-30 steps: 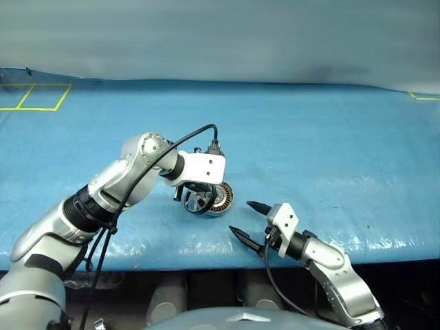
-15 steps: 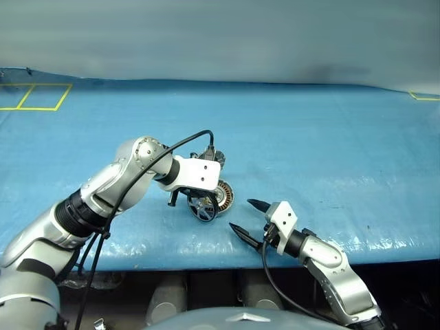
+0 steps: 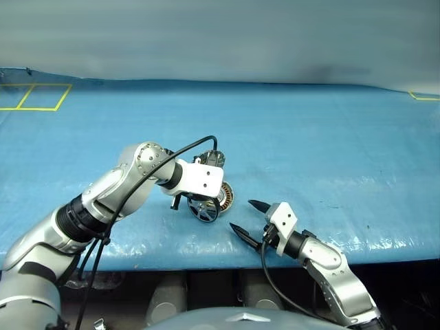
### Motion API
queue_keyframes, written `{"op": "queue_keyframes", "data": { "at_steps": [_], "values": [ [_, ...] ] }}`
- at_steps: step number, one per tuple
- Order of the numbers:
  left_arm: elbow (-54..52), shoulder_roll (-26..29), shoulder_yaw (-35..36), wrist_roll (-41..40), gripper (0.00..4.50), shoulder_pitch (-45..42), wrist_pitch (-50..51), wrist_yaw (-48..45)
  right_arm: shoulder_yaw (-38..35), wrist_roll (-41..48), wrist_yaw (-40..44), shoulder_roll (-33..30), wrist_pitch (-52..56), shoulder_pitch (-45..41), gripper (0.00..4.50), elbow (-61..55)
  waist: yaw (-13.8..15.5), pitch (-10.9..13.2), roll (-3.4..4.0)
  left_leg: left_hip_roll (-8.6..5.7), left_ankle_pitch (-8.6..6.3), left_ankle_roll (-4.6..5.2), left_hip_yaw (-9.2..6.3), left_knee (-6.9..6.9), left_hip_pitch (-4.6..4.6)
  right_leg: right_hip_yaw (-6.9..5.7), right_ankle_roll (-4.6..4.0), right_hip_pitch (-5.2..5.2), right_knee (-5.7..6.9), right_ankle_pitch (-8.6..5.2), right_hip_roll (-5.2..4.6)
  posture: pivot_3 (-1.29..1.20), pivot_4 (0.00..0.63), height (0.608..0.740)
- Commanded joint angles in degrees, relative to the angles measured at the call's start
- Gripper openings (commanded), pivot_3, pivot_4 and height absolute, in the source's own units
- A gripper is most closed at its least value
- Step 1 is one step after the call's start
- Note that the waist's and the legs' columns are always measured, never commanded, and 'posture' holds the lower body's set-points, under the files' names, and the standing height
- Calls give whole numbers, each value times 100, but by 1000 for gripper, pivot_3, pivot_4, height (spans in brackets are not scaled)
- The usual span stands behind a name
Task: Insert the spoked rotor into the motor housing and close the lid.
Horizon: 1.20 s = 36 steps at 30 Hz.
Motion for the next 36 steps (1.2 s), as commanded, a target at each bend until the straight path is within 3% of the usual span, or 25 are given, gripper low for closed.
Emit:
{"op": "queue_keyframes", "data": {
  "at_steps": [1, 36],
  "values": [
    [-59, 24, -82, 166, 1043, 46, -97, 65, 5, 33, -4, 16, -17, -18, 4500, -107, 1, 0, 0, 0, 0, 0, 0, 0, 0, 0, 0, 0, 0, 0, 0, 0, 150, 740],
    [-1293, 262, 687, -279, 1043, 928, 864, 931, 33, 1, 94, -52, 122, -107, 4500, -76, 0, 1, -2, 0, 0, 0, 0, -1, -1, -1, 0, -2, -1, 0, -2, 0, 150, 740]
  ]
}}
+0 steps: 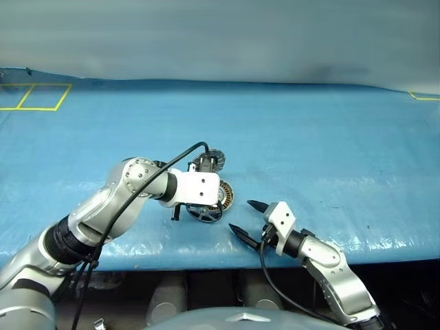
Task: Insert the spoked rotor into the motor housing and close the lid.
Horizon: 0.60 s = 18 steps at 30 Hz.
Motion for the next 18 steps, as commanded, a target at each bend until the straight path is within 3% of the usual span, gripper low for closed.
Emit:
{"op": "queue_keyframes", "data": {
  "at_steps": [1, 7, 10, 18],
  "values": [
    [-217, 105, 251, -63, 1043, 109, 133, 154, 1, 23, 16, -21, -13, -29, 4500, -80, -2, 0, 0, 0, 0, 0, 0, 0, 0, 0, 0, 0, 0, 0, 0, 0, 150, 740],
    [-354, 151, 386, -217, 1043, 396, 392, 356, 0, 11, -2, -15, -1, 6, 4500, -87, -1, 0, -1, 0, 0, 0, 0, -1, 0, 0, 0, 0, -2, 0, -2, 0, 150, 740],
    [-392, 145, 363, -272, 519, 487, 454, 452, 11, 5, 3, -12, 5, -17, 4500, -75, 0, 0, 0, 0, 0, 0, 0, -1, 2, -1, 0, 1, -1, 0, -2, 0, 150, 740],
    [-445, 74, 416, -412, 499, 617, 598, 686, 1, 8, 17, -42, 22, -43, 4500, -81, 7, 0, 0, -1, 0, 0, 1, -1, 4, -1, 0, 3, -1, 0, -5, 0, 150, 740]
  ]
}}
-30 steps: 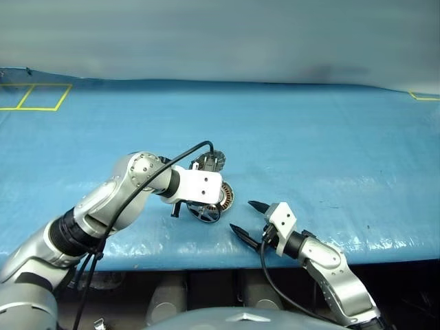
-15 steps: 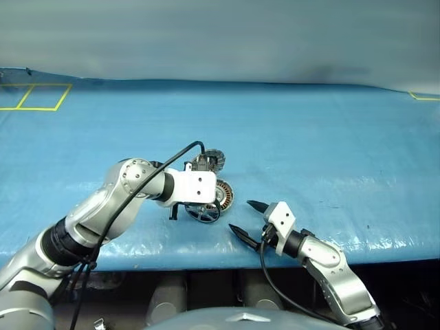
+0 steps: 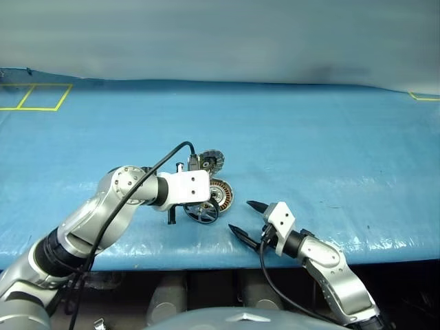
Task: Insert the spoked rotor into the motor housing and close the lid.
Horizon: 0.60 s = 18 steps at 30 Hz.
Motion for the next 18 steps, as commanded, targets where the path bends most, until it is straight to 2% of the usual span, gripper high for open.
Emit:
{"op": "queue_keyframes", "data": {
  "at_steps": [1, 18],
  "values": [
    [-106, -10, 65, -142, 499, 89, 127, 91, -20, 16, 12, -44, 17, -22, 4500, -94, 1, 0, 0, 0, 0, 0, 0, 0, 0, 0, 0, 0, 0, 0, 0, 0, 150, 740],
    [-435, 242, 2260, -1802, 499, 603, 816, 208, -5, 21, 39, -113, 86, -63, 4500, -88, -8, 7, -7, 0, 0, -1, 2, -3, -3, -2, 0, -6, -2, 0, -4, 0, 150, 740]
  ]
}}
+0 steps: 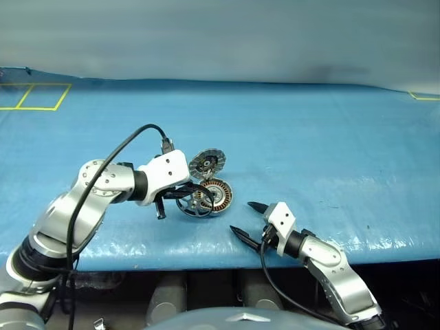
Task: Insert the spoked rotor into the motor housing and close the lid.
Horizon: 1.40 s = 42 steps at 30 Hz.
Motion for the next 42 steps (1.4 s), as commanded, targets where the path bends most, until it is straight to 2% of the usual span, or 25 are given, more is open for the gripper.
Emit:
{"op": "queue_keyframes", "data": {
  "at_steps": [1, 10, 14, 31, 42],
  "values": [
    [-303, 73, 738, -496, 499, 160, 224, 10, -10, 20, 15, -11, -21, -41, 4500, -94, 0, 1, -1, 0, 0, 0, 0, 0, 0, 0, 0, 0, 0, 0, 0, 0, 150, 740],
    [-172, 436, 1798, -1094, 499, 1234, 531, 198, 5, 24, 8, -20, -7, -29, 4500, -100, 3, 4, -3, 0, 0, 0, 1, -4, 1, -1, -2, -2, 0, -1, -2, 0, 150, 740],
    [38, 357, 2121, -1209, 499, 1605, 578, 435, 12, 26, 4, -19, 3, -32, 4500, -101, 21, 4, -4, 0, -1, -2, 1, -4, 1, -1, -2, -2, -2, -1, -5, 0, 150, 740],
    [1355, -1112, 2918, -1847, 499, 1447, 975, 1921, 57, -2, -17, -6, 39, 9, 4500, -129, 64, 3, -7, -2, -1, -5, 1, -5, 2, -5, -2, 0, -3, 0, -6, 0, 150, 740],
    [2239, -2478, 4077, -2428, 499, 864, 1543, 3065, 144, -30, -34, -13, 58, 40, 4500, -126, 68, 1, -15, -4, 2, -9, -1, -5, 4, -7, 0, 4, -3, 1, -7, 0, 150, 740]
  ]
}}
